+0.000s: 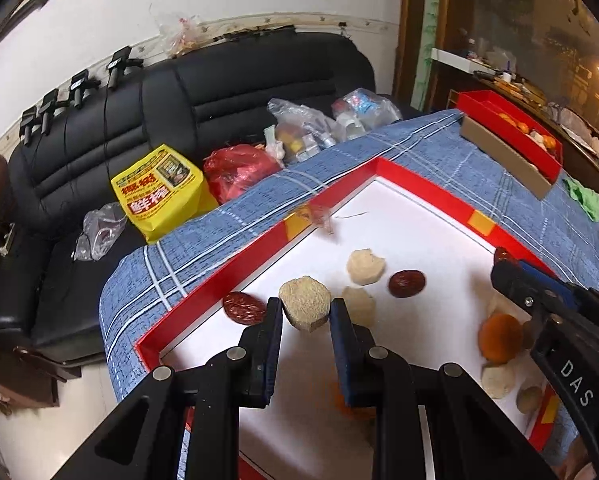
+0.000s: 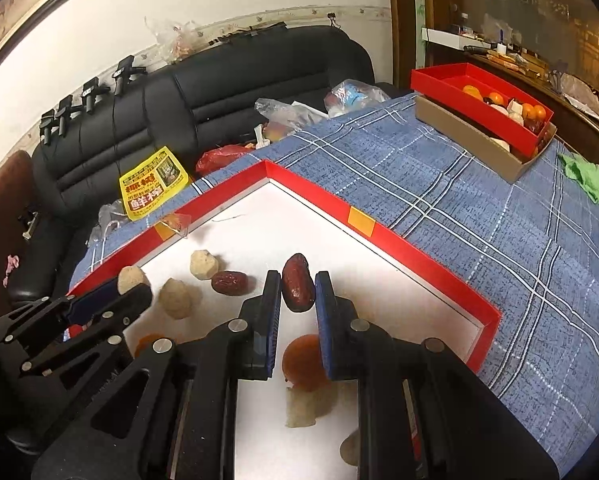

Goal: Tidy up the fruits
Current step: 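Lower the date and chunk into the tray with both tools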

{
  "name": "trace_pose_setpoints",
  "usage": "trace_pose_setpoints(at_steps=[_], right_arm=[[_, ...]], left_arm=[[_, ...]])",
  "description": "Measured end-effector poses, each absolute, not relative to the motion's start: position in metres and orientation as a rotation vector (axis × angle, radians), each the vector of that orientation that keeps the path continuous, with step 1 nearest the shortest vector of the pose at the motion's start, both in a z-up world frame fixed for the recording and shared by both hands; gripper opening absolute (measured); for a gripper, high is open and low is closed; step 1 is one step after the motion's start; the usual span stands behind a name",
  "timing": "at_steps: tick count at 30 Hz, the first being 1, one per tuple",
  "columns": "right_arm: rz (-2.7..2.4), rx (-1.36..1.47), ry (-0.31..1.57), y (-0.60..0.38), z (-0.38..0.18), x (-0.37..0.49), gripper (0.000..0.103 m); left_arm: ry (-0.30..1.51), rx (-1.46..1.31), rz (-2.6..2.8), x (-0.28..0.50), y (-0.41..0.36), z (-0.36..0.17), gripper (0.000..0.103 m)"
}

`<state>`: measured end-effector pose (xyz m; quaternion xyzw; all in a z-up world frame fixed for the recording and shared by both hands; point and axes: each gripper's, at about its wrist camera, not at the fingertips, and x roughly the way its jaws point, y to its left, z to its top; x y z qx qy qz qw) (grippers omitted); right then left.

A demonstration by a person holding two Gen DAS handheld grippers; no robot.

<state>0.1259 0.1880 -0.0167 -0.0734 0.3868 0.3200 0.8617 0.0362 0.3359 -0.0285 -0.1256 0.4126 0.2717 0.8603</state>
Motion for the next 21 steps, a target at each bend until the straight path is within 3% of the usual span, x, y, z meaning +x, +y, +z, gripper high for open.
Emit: trace_pose_setpoints(at_steps=[21], right_arm=[[0.653,-0.181,0.853,0.205,-0.038,0.138,0.017]], left_arm=[[0.87,-0.293,0.583,0.04,0.349,-0.034,0.023]])
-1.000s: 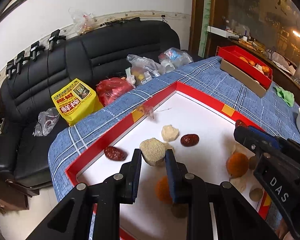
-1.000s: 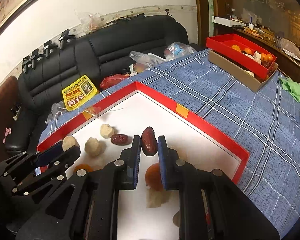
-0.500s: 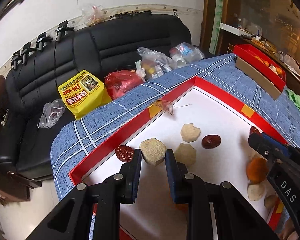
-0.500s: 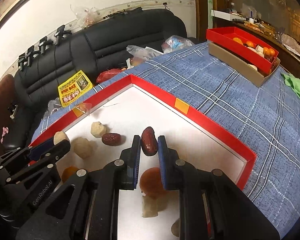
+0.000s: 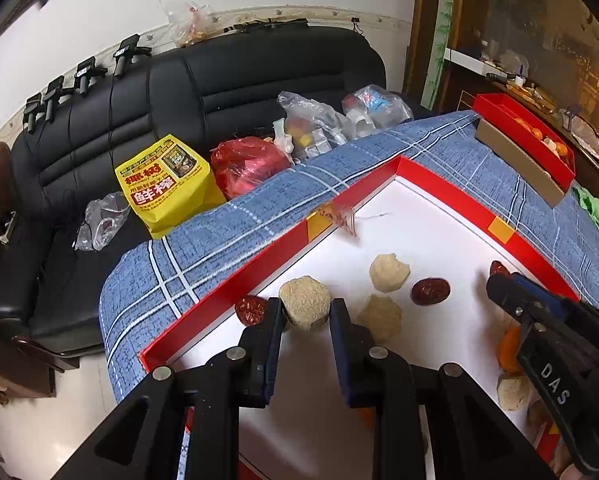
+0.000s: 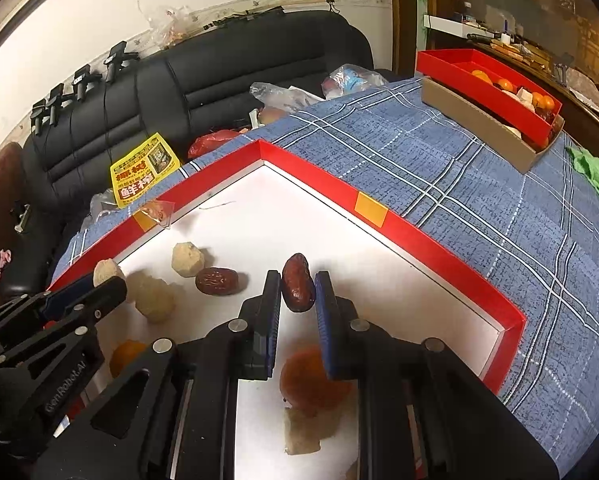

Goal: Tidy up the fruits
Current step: 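Lower the date and chunk into the tray with both tools, then open both tools to release the items and lift them away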

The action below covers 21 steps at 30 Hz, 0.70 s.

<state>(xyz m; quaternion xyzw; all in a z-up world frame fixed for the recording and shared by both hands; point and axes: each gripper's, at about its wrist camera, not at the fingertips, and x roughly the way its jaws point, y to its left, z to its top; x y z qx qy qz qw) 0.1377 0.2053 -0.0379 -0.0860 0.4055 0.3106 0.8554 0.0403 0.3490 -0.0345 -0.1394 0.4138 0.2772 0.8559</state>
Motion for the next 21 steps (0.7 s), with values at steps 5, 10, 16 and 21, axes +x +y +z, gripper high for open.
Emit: trace_pose_setpoints(at_steps=[5,10,16,21], right_arm=[[0.642,-0.18,0.847,0.206,-0.037,0.139,0.017],[0.633,-0.181,0.849,0.205,-0.038,0.14,0.017],[0.625,-0.231,0.871,0.211,-0.043,0.141,0.017],[0.595,-0.294,0.852,0.214,-0.043,0.137,0.043]], left_arm=[[0.853,-0.268,0.546,0.046,0.337,-0.026,0.023],[0.875,-0.245,0.528,0.057,0.33,-0.028,0.023],[0.894,-0.237,0.523,0.066,0.336,-0.032,0.024],[0.91,-0.299,0.529,0.063,0.351,-0.036,0.063]])
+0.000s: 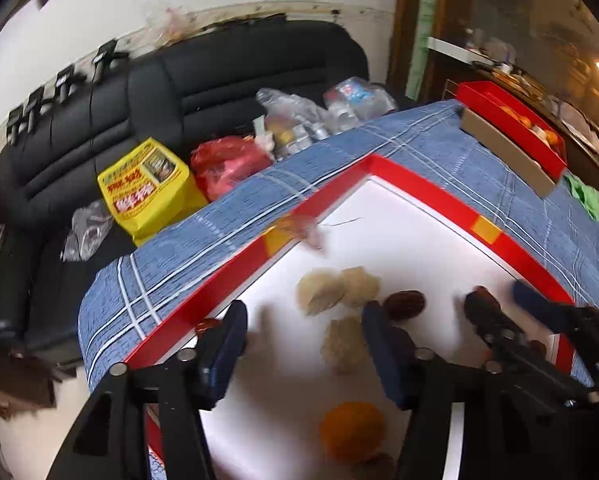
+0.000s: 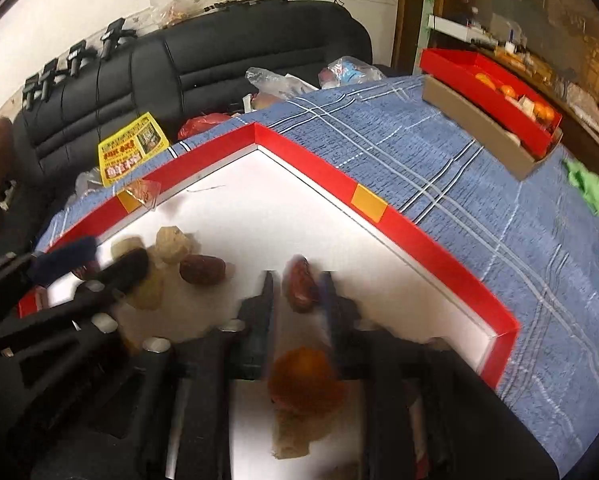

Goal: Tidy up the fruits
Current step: 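Open both tools to release the items and lift them away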

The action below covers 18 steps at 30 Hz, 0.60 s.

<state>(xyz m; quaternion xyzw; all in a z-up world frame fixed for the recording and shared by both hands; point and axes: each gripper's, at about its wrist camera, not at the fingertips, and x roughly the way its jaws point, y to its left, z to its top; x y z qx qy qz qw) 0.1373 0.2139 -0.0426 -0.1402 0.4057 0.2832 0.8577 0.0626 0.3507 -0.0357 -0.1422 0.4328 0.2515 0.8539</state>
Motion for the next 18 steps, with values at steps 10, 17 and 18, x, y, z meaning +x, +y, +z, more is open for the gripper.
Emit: trace_pose_setpoints(at_steps=[10,17,18], right_arm=[[0.586,-0.241,0.712,0.171,0.004,0.112,0.103],[0.637,-0.256,0.634,0.115,0.028,0.053,0.103],[0.65,-0.253,0.631,0.106,0.029,0.044,0.103]], left_arm=[[0.751,-0.3,0.522,0.01,0.337,0.005,0.103],[0.755,-0.262,0.457,-0.028,0.289,0.01,0.103],[0.76,-0.252,0.453,-0.03,0.283,0.009,0.103]])
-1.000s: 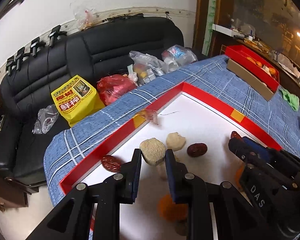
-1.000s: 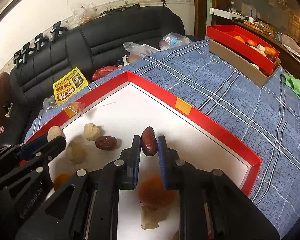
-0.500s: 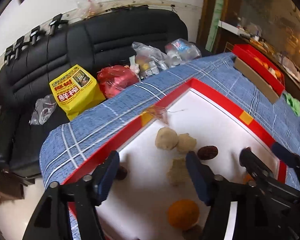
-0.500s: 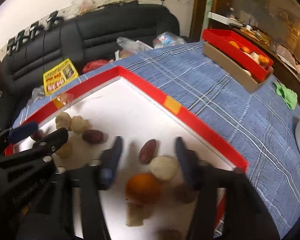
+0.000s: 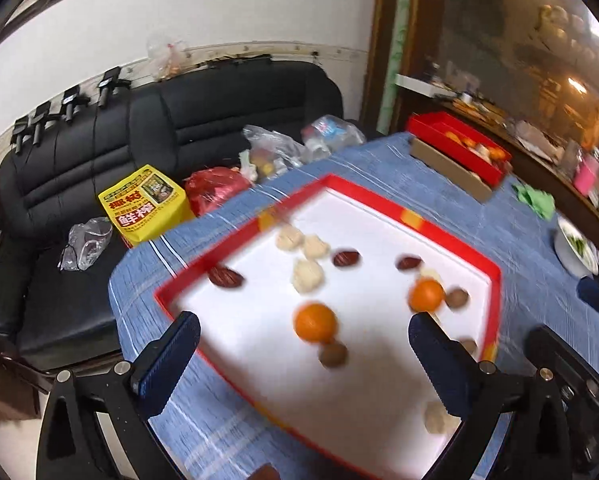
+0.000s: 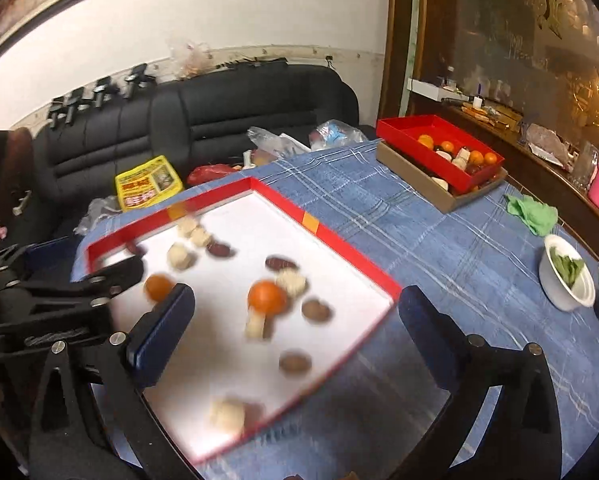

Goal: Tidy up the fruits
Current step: 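Open both tools to release the items and lift them away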

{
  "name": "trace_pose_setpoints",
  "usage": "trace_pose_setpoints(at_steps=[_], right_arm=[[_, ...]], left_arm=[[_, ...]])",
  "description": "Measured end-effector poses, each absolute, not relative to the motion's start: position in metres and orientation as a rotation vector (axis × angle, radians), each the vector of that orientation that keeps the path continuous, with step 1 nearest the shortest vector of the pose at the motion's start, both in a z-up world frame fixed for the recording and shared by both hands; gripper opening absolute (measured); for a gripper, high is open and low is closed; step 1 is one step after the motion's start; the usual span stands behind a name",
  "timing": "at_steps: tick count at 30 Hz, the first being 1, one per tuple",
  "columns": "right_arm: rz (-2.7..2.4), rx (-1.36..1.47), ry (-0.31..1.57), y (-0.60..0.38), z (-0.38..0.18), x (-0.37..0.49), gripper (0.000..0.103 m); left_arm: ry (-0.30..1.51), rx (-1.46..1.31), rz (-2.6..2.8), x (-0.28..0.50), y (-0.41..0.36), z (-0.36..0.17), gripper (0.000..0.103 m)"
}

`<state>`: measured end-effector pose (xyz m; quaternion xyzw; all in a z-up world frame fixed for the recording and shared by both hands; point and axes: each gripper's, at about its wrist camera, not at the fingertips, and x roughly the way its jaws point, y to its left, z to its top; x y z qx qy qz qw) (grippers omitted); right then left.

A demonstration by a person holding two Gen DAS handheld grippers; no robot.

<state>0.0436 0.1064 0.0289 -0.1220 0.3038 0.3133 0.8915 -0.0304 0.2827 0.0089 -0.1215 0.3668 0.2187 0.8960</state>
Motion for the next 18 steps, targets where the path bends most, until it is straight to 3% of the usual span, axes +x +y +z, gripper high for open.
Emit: trace_pose_setpoints(at_steps=[18], right_arm=[[0.69,-0.249,0.588,0.045,0.027,-0.025,0.103]], left_arm=[[0.815,-0.18,0.454,-0.041,0.225,-0.007,0.103]])
